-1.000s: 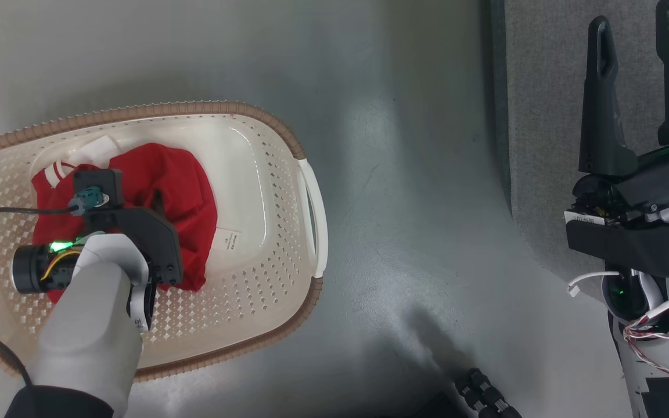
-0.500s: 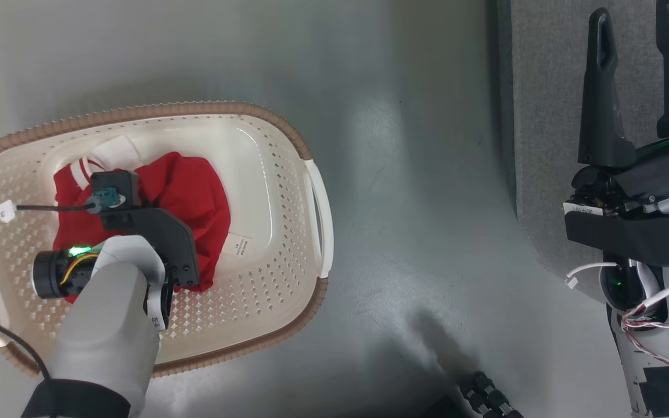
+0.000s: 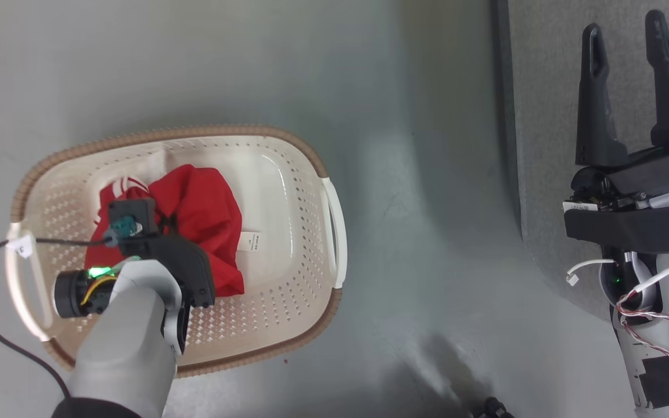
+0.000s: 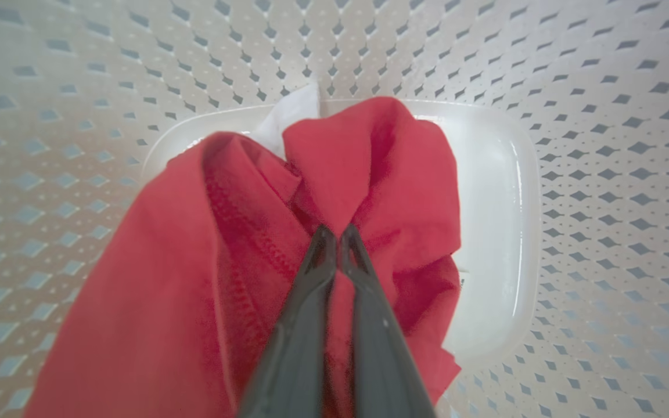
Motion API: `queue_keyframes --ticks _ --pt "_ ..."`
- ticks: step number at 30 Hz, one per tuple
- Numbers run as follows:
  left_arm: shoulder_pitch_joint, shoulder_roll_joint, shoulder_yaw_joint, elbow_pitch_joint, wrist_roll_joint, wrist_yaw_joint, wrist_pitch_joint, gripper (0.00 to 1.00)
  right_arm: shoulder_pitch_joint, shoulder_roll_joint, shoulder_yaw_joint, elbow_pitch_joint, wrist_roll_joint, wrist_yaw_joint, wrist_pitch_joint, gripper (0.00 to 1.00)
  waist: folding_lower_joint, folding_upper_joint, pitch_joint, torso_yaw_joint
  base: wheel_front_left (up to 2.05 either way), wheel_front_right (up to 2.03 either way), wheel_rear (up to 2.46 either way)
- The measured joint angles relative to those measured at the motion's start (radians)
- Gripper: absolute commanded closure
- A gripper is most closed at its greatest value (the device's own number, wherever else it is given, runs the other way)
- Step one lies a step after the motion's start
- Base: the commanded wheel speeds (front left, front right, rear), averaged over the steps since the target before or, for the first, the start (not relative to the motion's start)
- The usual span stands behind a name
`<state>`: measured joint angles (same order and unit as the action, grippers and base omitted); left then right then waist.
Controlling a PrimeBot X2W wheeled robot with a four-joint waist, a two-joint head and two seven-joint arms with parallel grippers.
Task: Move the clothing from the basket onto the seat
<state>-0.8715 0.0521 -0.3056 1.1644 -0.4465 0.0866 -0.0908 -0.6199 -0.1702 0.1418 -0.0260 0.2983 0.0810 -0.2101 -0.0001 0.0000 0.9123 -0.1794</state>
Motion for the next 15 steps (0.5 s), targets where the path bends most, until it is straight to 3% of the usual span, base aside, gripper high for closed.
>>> queue_keyframes --ticks 15 --pt "0.086 -0.016 -0.014 0.007 -0.031 -0.044 -0.131 1.0 0.056 -0.011 0.02 0.121 -0.002 0.009 -0.011 0.0 0.0 0.0 -0.159 0.051 0.0 0.0 0.0"
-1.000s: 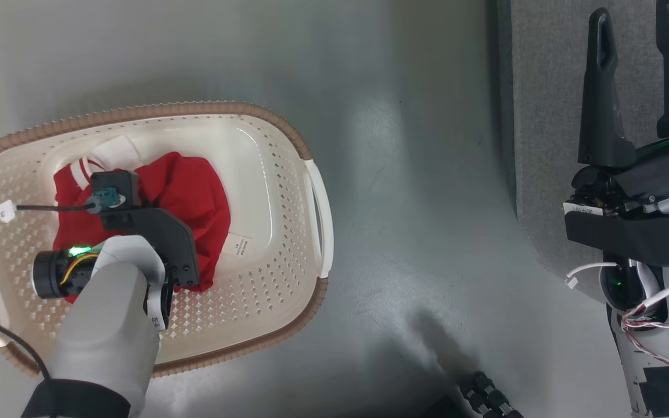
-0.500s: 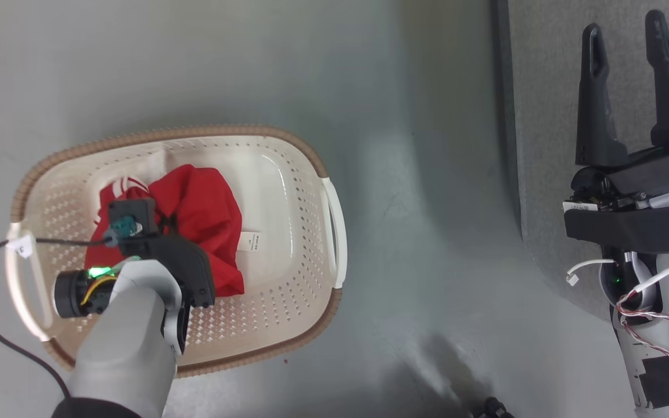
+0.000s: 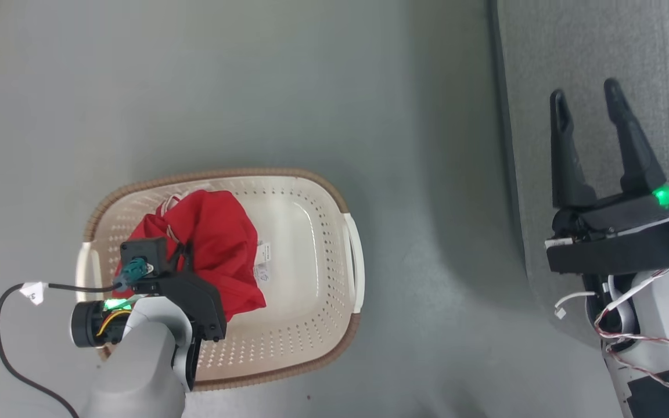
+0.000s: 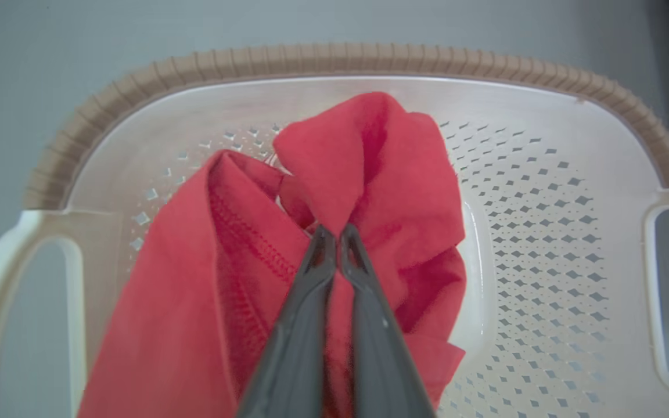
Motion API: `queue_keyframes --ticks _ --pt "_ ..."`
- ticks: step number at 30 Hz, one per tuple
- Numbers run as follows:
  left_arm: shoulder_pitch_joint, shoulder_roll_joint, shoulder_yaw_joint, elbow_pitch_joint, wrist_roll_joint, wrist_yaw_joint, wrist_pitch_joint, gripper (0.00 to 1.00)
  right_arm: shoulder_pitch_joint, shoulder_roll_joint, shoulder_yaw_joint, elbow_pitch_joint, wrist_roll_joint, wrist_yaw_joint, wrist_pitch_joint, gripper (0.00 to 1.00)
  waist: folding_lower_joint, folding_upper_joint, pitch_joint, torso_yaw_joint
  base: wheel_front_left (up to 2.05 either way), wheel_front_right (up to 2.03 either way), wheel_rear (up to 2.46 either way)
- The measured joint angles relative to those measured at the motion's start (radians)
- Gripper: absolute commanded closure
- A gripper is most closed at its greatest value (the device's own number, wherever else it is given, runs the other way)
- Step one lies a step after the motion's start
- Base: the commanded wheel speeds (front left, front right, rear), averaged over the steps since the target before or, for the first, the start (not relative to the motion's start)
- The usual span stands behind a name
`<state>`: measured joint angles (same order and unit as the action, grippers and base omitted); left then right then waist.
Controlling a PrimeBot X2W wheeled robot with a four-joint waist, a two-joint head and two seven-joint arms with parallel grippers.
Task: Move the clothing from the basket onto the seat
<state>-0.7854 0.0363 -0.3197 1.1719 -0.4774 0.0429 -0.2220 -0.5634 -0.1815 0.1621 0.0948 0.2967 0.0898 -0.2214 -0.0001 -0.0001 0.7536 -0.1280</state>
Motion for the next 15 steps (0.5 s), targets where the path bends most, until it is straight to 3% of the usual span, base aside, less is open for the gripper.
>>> queue_keyframes --ticks 15 --pt "0.097 -0.004 0.0 -0.048 -0.004 -0.036 -0.027 1.0 0.124 0.016 0.045 0.119 -0.002 0.009 -0.009 0.0 -0.0001 -0.0001 -0.227 0.051 0.0 0.0 0.0"
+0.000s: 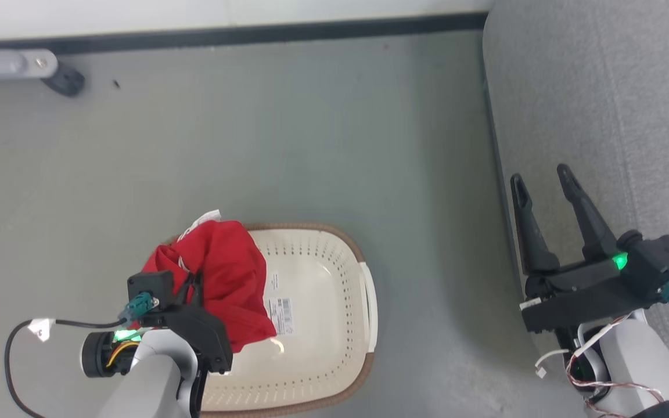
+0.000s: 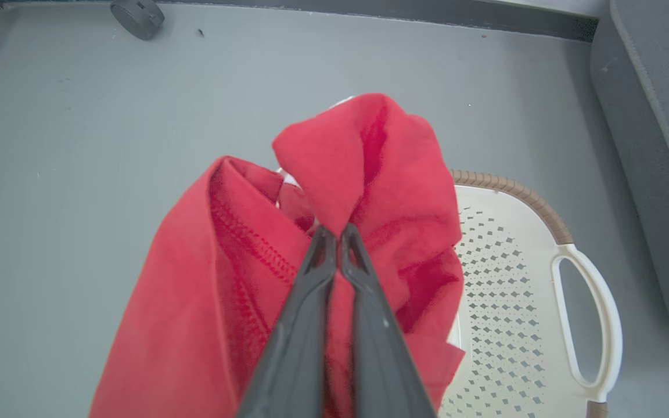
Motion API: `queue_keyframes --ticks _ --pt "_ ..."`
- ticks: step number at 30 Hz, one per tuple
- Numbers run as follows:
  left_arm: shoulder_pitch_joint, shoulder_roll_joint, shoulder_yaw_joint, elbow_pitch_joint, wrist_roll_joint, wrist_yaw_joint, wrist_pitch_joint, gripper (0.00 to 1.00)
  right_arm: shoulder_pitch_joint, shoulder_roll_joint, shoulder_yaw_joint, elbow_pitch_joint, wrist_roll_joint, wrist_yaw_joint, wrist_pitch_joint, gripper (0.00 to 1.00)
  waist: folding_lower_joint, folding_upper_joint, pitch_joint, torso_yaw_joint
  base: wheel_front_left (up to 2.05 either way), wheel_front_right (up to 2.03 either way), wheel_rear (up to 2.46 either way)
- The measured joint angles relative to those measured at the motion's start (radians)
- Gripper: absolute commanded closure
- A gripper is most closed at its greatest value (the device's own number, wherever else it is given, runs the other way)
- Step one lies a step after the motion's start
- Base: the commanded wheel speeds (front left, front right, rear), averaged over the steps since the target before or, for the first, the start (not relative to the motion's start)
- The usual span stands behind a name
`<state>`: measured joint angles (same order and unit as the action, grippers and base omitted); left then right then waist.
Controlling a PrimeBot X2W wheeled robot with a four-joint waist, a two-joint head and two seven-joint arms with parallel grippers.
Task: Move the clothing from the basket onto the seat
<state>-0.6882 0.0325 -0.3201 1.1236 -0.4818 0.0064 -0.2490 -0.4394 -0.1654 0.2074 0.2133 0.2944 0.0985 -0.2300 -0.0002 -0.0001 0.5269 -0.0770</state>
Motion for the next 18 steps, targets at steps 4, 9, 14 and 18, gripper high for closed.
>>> queue_keyframes --ticks 4,9,14,18 --pt "0.03 0.002 0.004 -0.037 0.0 -0.007 0.0 1.0 0.032 0.0 0.001 0.02 0.0 0.0 0.0 0.0 0.0001 0.0 -0.058 0.007 0.0 0.0 0.0" --pt "0.062 0.008 0.012 -0.12 0.007 -0.016 0.0 1.0 0.072 0.0 0.001 0.032 0.0 0.0 0.0 0.0 0.0001 0.0 -0.126 0.016 0.0 0.0 0.0" --pt "0.095 0.02 0.009 -0.212 0.035 -0.026 0.0 1.0 0.106 0.001 0.007 0.049 0.001 0.0 0.0 0.0 0.0 0.0 -0.186 0.023 0.0 0.0 0.0" --pt "0.13 0.03 0.002 -0.293 0.055 -0.033 0.0 1.0 0.127 0.008 0.015 0.053 0.001 0.0 0.0 0.0 0.0 0.0 -0.229 0.026 0.0 0.0 0.0"
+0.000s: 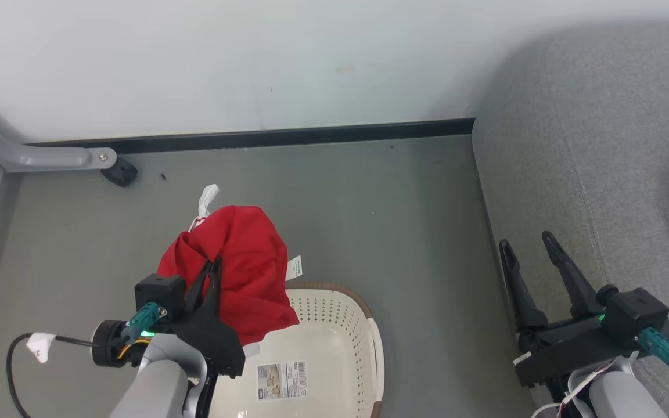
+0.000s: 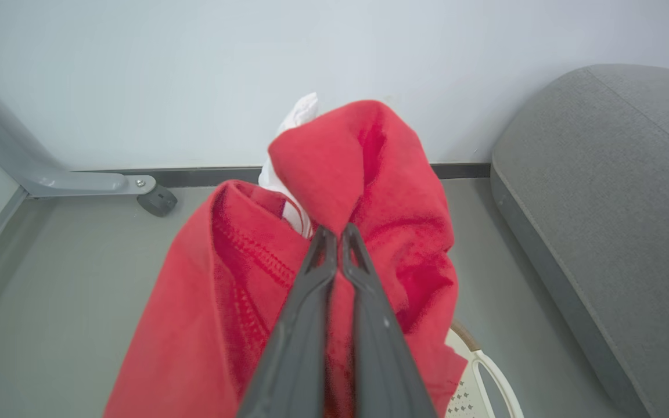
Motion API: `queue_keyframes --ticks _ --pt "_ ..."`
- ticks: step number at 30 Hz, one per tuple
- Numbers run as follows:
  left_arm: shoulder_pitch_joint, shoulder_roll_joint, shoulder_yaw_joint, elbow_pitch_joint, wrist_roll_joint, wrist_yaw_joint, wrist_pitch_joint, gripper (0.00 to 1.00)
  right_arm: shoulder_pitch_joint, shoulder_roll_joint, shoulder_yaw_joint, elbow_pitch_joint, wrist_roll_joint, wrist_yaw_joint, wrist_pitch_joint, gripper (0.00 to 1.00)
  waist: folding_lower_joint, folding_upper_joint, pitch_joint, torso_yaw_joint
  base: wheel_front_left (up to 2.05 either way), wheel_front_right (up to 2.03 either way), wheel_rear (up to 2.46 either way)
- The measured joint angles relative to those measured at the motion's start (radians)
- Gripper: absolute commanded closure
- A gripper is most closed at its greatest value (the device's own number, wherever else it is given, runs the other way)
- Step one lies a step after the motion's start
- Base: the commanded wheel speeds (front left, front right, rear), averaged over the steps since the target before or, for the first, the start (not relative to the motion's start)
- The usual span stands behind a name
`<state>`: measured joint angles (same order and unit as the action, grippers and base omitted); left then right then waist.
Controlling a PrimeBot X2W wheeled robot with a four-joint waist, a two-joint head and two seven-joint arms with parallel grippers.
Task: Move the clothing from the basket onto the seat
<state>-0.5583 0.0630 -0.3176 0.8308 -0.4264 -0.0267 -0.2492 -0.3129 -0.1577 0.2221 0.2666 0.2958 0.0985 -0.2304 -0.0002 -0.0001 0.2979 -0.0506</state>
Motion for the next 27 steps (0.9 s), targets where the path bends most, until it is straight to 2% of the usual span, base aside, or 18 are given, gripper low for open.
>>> queue_keyframes --ticks 10,17,27 --pt "0.092 -0.001 -0.03 -0.208 0.038 -0.019 0.0 1.0 0.062 0.006 0.012 0.013 0.001 0.0 0.0 0.0 0.0001 0.0001 -0.09 -0.003 0.0 0.0 0.0" --pt "0.157 -0.002 -0.09 -0.335 0.072 -0.044 0.0 1.0 0.112 0.014 0.037 0.016 0.002 0.0 0.0 0.0 0.0001 0.0001 -0.145 -0.006 0.0 0.0 0.0" --pt "0.236 -0.002 -0.146 -0.45 0.079 -0.053 0.0 1.0 0.167 0.038 0.095 0.0 0.001 0.0 0.004 0.0 0.0001 0.0 -0.21 -0.014 0.0 0.0 0.0"
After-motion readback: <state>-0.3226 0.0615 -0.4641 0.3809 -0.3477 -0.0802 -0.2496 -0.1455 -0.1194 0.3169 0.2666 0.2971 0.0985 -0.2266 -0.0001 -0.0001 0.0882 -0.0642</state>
